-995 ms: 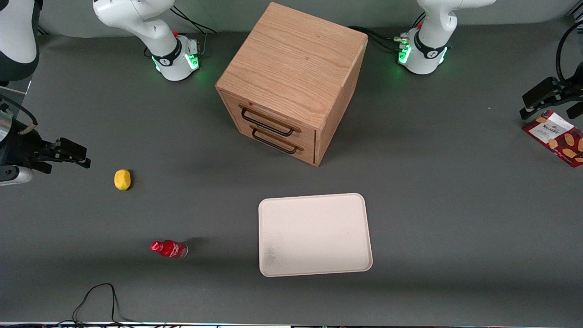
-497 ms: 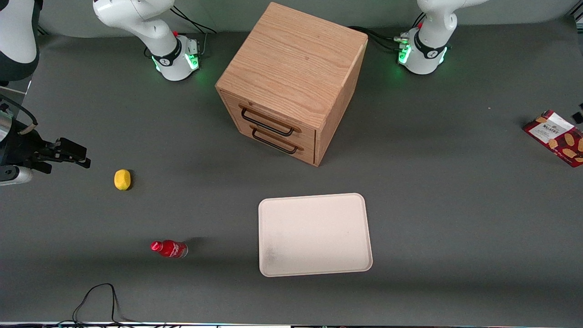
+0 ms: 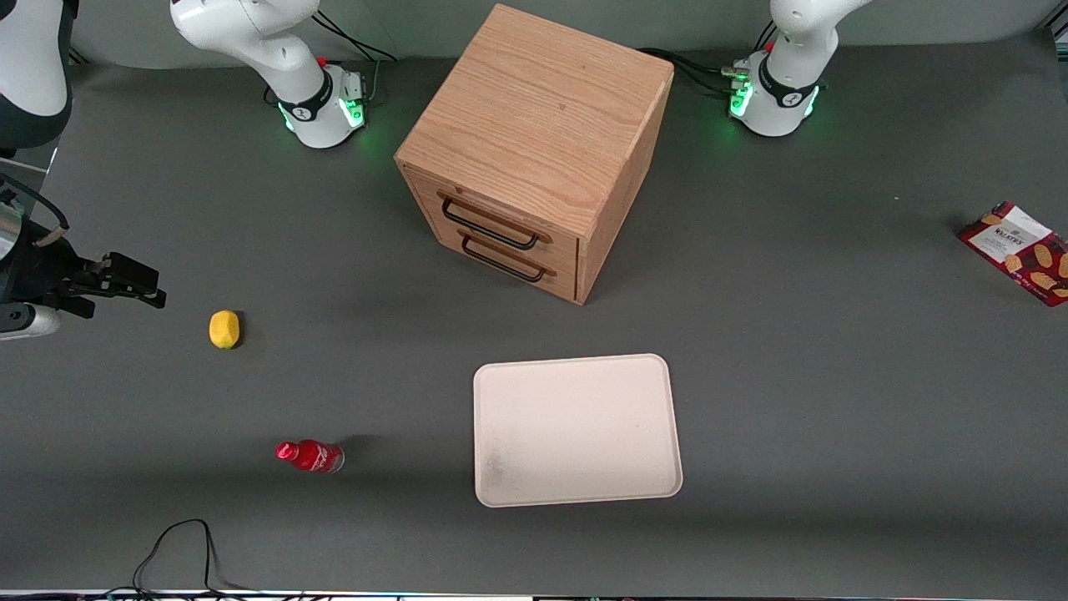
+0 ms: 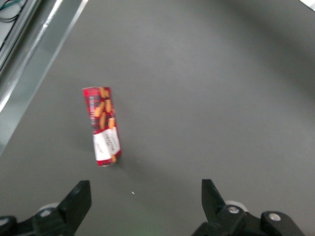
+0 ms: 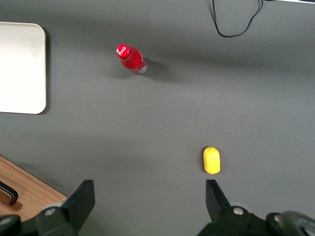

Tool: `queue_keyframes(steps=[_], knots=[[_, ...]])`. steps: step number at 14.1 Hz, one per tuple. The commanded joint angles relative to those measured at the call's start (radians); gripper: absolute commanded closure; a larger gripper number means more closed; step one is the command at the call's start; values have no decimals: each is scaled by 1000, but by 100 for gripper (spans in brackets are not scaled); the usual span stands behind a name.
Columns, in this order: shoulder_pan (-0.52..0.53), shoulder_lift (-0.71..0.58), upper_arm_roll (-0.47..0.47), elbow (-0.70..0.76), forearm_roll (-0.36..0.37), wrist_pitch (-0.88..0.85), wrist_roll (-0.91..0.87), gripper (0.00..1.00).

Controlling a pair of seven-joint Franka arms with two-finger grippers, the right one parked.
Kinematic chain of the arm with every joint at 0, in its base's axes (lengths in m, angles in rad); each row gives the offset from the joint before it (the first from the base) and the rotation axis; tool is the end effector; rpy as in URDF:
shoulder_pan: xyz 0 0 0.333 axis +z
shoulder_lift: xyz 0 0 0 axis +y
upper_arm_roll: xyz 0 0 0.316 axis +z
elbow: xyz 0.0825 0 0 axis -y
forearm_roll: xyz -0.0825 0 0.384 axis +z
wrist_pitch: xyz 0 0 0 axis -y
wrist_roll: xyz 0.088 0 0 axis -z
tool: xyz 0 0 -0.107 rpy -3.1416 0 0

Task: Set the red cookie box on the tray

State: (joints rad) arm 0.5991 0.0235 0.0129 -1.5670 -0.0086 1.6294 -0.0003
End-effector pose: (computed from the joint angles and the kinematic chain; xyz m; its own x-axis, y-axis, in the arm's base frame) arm 0.4651 0.3253 0.6184 0.8174 0.5747 0.0389 0.5749 -0.8182 0.0083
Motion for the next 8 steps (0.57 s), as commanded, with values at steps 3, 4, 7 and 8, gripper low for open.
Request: queue_keyframes(steps=[3,4,7,8], knots=[[152,15,-18,-5,6,20,-16,0],[175,13,-18,-7,6,18,-26,0],[222,-14,-18,-43,6,6,-69,0],[228,-40,-18,-79,6,15,-69,0]])
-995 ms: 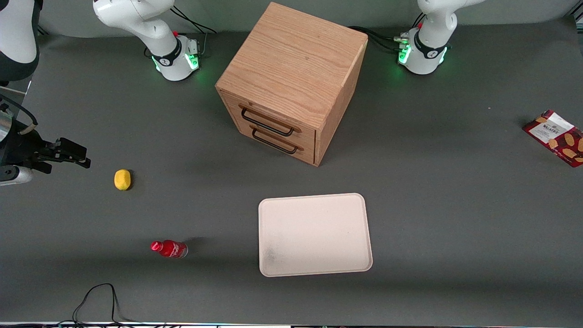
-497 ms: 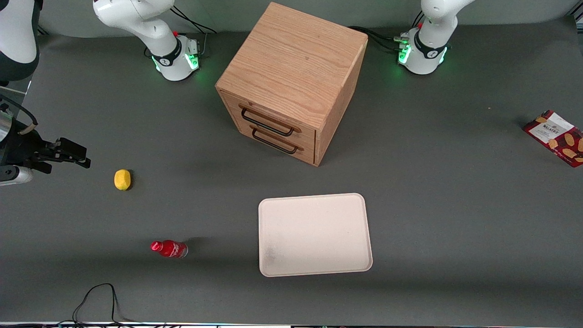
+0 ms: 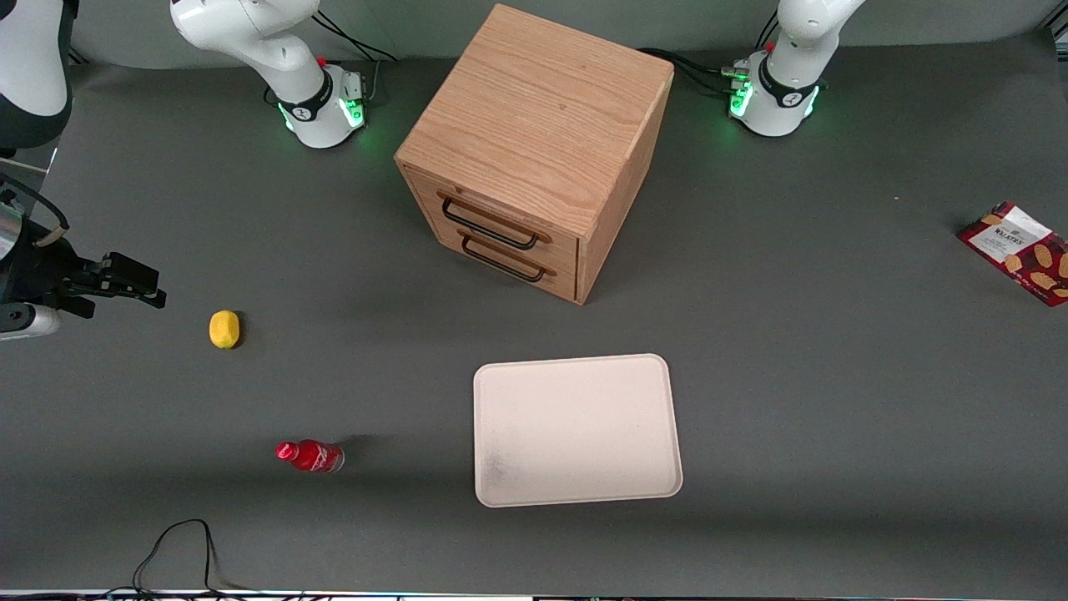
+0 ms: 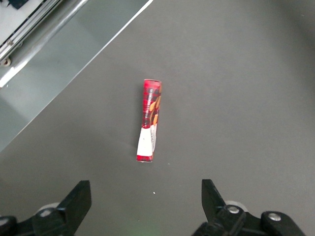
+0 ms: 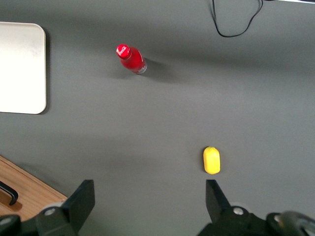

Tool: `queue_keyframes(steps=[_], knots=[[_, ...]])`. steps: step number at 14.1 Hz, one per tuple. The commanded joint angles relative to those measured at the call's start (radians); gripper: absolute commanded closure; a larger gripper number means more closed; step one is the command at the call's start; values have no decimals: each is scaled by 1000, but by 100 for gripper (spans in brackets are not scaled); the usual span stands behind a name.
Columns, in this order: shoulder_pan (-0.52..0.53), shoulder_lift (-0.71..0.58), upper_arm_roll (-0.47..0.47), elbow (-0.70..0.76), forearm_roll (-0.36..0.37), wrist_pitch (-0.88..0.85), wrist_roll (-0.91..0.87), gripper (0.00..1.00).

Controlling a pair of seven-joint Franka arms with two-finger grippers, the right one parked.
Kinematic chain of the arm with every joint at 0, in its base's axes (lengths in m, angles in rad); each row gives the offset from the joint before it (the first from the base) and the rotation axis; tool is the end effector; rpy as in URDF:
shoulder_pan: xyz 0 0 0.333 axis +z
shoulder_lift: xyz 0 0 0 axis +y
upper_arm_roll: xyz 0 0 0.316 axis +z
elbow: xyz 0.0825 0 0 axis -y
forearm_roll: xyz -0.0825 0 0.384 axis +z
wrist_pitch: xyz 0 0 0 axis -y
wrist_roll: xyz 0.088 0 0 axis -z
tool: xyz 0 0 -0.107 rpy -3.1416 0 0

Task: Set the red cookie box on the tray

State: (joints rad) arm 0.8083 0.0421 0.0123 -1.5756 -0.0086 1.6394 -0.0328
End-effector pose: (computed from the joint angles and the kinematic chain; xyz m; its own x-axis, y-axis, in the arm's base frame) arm 0.3917 0.4188 0.6046 0.6568 0.7537 0.0214 0.7537 -0.6571 0.0088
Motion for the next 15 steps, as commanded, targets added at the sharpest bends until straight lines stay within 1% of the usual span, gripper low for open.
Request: queue_keyframes(steps=[1,3,6,10,15], knots=[[32,-83,-17,-108,6,13,-38,0],[48,-114,-17,-173,6,48,-39,0],[49,-107,-17,-254,6,143,-42,0],[48,-88,-17,-446,6,415,-44,0],[48,18,-17,-566,-10,692,-41,0]])
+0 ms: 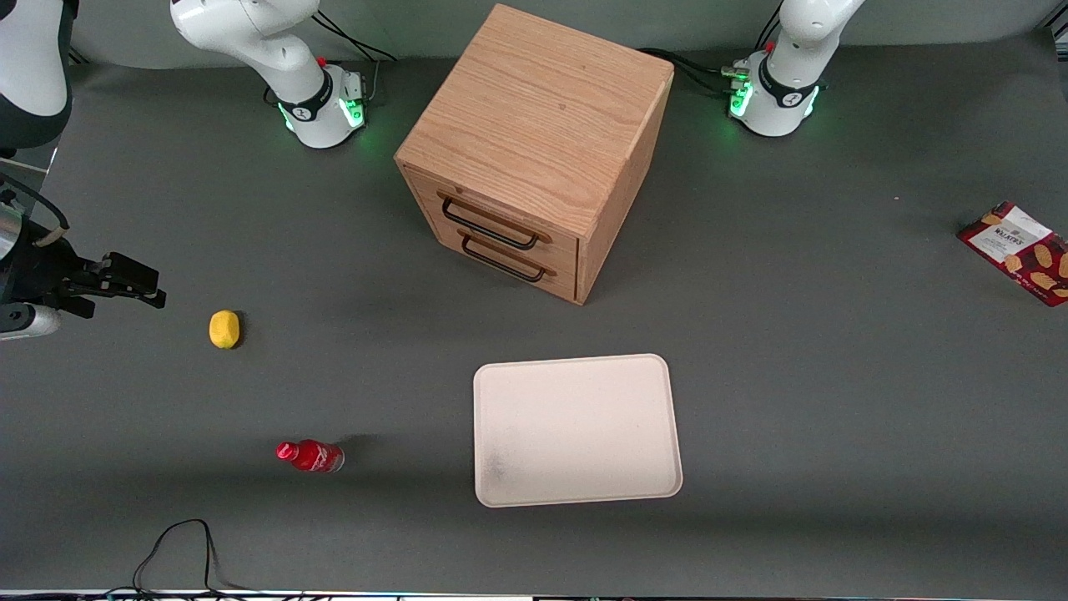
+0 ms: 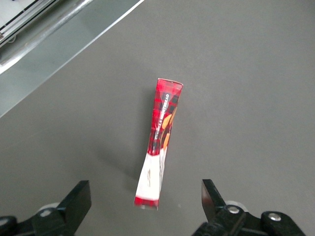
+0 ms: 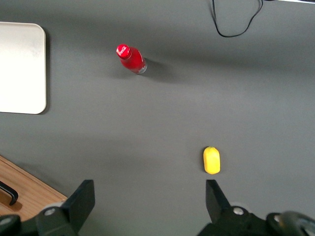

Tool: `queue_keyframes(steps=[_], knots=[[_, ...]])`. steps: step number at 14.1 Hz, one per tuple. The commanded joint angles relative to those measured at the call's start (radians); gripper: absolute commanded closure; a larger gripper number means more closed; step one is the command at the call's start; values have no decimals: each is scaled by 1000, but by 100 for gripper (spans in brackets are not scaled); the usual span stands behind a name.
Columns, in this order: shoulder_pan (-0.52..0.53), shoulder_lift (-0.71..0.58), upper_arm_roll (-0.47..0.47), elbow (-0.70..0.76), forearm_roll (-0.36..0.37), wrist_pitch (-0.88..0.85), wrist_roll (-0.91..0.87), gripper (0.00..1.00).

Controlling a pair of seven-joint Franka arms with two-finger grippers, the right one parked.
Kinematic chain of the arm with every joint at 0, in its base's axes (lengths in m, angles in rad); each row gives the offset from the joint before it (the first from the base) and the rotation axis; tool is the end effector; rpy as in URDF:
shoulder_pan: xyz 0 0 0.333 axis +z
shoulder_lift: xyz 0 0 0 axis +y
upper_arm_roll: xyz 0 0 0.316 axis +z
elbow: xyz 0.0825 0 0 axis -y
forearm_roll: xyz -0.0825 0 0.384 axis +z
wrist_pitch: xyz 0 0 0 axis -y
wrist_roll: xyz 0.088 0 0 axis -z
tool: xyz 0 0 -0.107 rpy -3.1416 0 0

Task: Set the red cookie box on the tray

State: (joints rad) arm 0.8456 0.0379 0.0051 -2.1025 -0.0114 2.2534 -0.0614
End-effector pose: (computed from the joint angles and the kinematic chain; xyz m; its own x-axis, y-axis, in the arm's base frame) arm 0.3707 0.4221 0.4116 0.6023 0.7904 0.1119 0.7942 -0.6074 0.0163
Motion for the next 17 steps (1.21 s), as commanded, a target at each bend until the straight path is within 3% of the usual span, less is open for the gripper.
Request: queue_keyframes(steps=[1,5,8,17], knots=[[10,46,-10,-50,-8,124,-12,0],[10,141,-10,-63,-12,241,-12,0],[4,201,-10,-65,-85,294,-9,0],[-11,315,-11,-67,-111,405,-5,0]])
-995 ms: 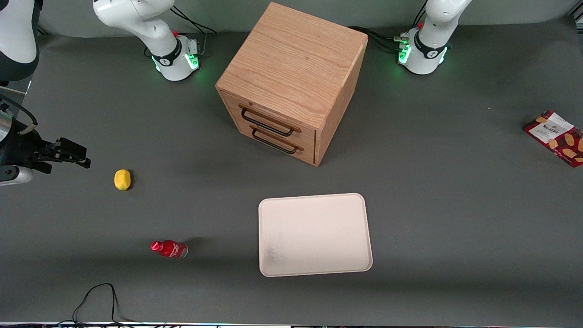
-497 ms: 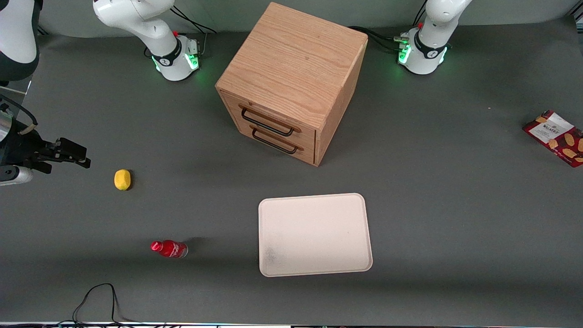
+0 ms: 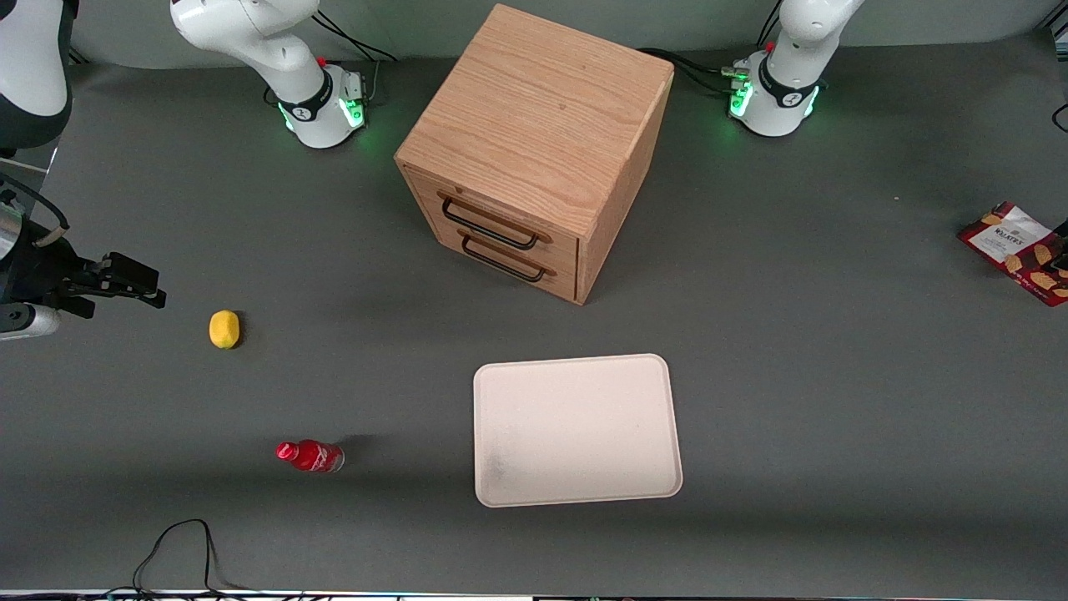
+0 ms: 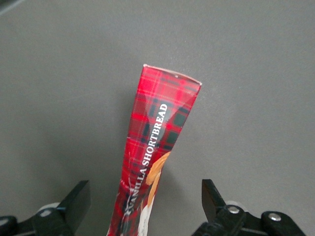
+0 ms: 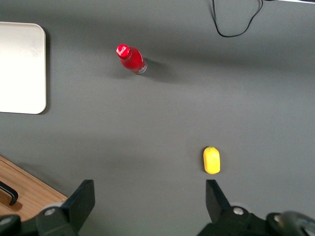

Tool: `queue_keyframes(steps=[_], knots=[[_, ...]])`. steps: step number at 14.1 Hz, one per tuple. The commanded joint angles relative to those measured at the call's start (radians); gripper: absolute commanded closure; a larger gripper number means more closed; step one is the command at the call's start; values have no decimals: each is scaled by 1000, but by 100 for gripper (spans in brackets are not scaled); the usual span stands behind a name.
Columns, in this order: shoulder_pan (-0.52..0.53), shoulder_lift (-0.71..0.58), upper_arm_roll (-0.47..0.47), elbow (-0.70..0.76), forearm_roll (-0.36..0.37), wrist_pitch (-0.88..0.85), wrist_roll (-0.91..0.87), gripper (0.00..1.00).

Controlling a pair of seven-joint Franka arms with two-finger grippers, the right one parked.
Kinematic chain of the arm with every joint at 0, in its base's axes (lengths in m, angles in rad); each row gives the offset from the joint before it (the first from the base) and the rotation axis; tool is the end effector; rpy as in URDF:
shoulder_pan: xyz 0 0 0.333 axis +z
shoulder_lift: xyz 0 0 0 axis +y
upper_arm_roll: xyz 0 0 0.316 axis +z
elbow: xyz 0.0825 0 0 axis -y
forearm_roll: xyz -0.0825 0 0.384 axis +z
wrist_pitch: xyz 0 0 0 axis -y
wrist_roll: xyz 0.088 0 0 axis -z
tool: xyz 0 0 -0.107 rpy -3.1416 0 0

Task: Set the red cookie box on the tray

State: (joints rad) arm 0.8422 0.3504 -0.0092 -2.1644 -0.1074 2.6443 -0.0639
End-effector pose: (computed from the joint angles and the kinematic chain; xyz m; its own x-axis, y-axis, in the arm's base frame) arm 0.3873 0.4303 0.2440 0.5419 0.8316 0.1214 0.8306 -0.5520 0.0739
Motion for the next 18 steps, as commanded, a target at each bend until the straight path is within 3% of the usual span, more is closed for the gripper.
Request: queue_keyframes(steps=[1,2,3,5,11,18], knots=[[-9,2,3,-5,-15,3,-2,7],[-15,1,3,-5,-15,-4,1,44],[-15,-2,3,-3,-14,-33,3,69],[-15,-17,3,5,-12,-85,6,100],[-22,-36,5,26,-2,-109,4,100],[-15,-207,8,228,28,-556,52,100]])
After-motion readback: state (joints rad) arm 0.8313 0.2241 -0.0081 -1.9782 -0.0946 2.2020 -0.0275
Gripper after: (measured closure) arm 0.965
